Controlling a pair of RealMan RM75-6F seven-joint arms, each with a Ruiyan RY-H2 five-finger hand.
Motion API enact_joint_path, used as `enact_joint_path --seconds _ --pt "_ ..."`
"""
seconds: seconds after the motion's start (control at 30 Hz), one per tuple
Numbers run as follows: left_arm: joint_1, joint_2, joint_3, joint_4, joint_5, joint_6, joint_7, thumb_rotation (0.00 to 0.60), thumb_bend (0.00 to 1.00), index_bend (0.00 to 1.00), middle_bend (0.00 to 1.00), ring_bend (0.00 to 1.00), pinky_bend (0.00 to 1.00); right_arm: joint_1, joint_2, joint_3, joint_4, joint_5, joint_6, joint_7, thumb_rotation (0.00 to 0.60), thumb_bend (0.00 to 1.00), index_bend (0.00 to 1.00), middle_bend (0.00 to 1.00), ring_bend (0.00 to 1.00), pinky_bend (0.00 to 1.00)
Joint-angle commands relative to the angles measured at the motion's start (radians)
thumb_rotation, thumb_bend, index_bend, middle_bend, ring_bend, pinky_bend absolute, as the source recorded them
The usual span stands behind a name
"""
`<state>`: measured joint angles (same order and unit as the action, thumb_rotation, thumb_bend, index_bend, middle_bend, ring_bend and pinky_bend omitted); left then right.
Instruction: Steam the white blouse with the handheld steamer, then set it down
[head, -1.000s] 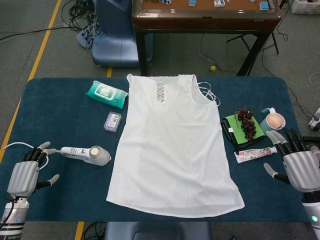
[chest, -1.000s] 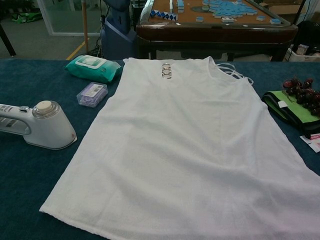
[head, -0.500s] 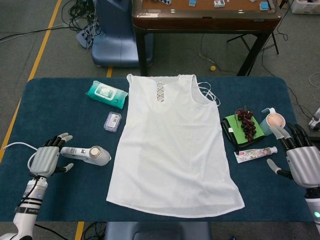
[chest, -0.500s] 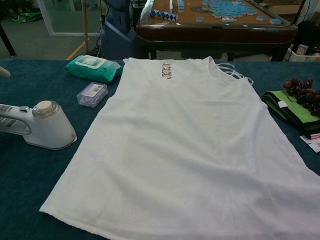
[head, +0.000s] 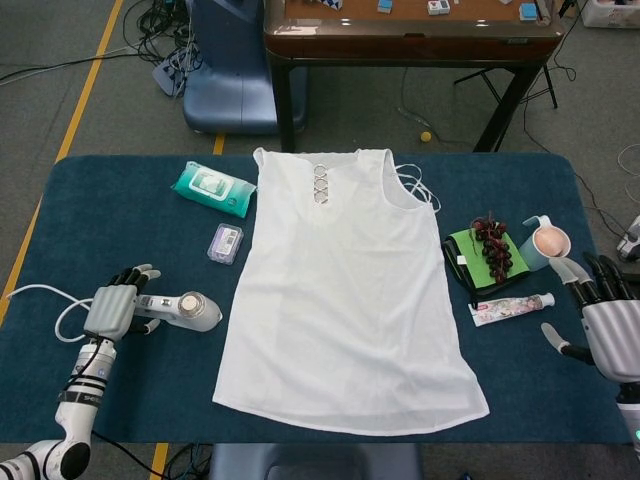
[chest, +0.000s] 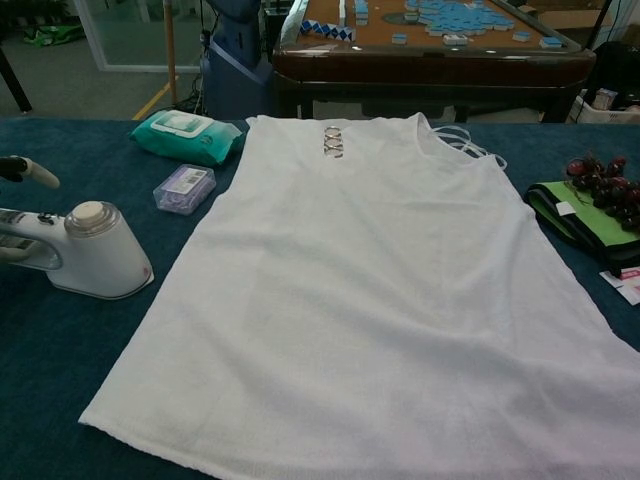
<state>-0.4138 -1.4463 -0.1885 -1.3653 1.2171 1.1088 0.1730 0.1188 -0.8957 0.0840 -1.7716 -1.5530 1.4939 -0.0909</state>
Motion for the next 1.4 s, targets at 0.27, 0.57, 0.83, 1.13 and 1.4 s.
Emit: enact_joint_path --seconds 0.27,0.57,0.83,1.13,1.4 --pt "-0.038 -0.075 -0.003 0.134 0.009 -0.018 -0.068 0.6 0.25 0.28 0.22 0.2 0.19 -0.007 0.0 -0.003 -0.001 0.007 0.002 -0.003 0.6 0.28 0.1 0.16 0.0 0.01" --pt "-0.059 -0.127 0.004 0.214 0.038 -0.011 -0.111 0.6 0.25 0.31 0.25 0.23 0.21 -0.016 0.0 -0.006 -0.002 0.018 0.003 -0.005 0.6 0.28 0.09 0.16 0.0 0.01" --pt "-0.082 -0.179 0.007 0.29 0.065 -0.007 -0.143 0.6 0.25 0.4 0.31 0.28 0.25 -0.024 -0.002 -0.009 0.001 0.029 0.003 -0.001 0.6 0.28 0.1 0.16 0.0 0.01" --pt "-0.107 -0.238 0.008 0.397 0.078 -0.015 -0.175 0.6 0.25 0.54 0.44 0.39 0.3 -0.024 -0.009 -0.008 0.01 0.039 -0.007 0.003 0.6 0.28 0.1 0.16 0.0 0.01" --pt "-0.122 -0.283 0.007 0.485 0.089 -0.018 -0.224 0.6 0.25 0.68 0.59 0.52 0.45 -0.019 -0.014 -0.005 0.016 0.047 -0.018 0.007 0.6 0.28 0.1 0.16 0.0 0.01"
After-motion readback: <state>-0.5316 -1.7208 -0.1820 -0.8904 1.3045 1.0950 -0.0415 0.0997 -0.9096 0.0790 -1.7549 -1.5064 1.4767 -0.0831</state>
